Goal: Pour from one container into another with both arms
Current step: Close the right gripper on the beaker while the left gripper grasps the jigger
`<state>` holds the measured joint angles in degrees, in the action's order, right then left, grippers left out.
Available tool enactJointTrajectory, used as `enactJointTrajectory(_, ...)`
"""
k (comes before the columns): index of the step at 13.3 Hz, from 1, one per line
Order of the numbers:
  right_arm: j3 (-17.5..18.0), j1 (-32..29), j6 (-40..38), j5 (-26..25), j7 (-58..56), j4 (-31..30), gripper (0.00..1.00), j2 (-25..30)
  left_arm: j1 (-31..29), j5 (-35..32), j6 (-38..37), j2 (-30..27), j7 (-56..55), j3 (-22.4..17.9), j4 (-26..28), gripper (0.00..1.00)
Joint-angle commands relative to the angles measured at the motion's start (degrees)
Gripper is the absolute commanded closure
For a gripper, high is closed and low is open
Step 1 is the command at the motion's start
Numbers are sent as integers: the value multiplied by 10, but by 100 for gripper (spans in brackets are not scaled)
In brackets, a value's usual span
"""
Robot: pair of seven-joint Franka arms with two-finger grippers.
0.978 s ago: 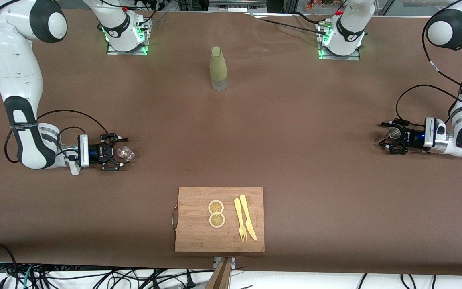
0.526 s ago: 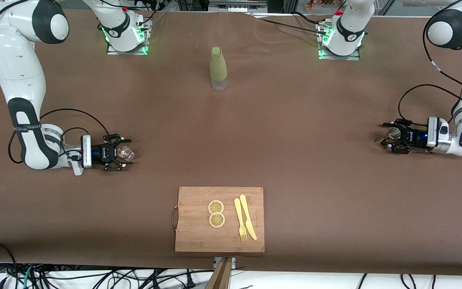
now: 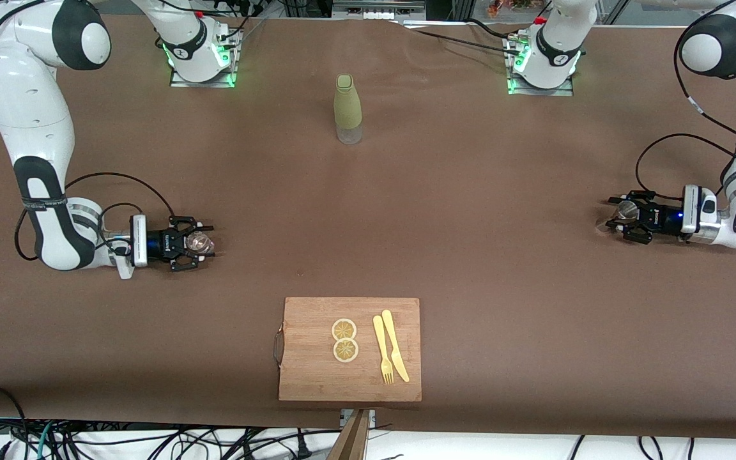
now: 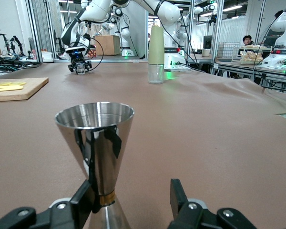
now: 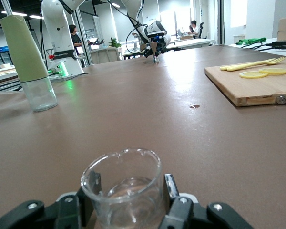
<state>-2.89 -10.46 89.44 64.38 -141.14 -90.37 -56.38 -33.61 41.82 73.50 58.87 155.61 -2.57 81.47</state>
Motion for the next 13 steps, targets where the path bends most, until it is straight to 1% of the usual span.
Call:
enactJointTrajectory(1,1,0,-7,11,-12,8,43,-11,6,18,-10,-7,41,-11,4,31)
enactJointTrajectory(2,1,0,-6,11,-12,9,47,-11,6,18,-9,-7,41,-10,4,35)
enactJointTrajectory(3,1,0,-6,10,-12,10,49,-11,6,18,-9,-7,41,-10,3,43)
enactJointTrajectory(4,1,1,-6,10,-15,10,54,-11,6,18,-8,-7,41,-11,3,53)
enactJointTrajectory(5,1,2,-3,11,-15,10,56,-11,6,19,-8,-7,41,-10,3,64)
enactJointTrajectory(7,1,4,0,21,-13,12,58,-11,7,19,-6,-7,43,-10,2,90)
enactJointTrajectory(8,1,7,0,28,-10,12,58,-10,7,19,-6,-8,43,-11,2,100)
enactJointTrajectory(11,2,12,5,30,-1,30,59,-9,7,23,-6,-7,43,-10,2,100)
enactJointTrajectory(13,12,12,7,33,1,37,62,-7,7,26,-6,-8,42,-10,2,100)
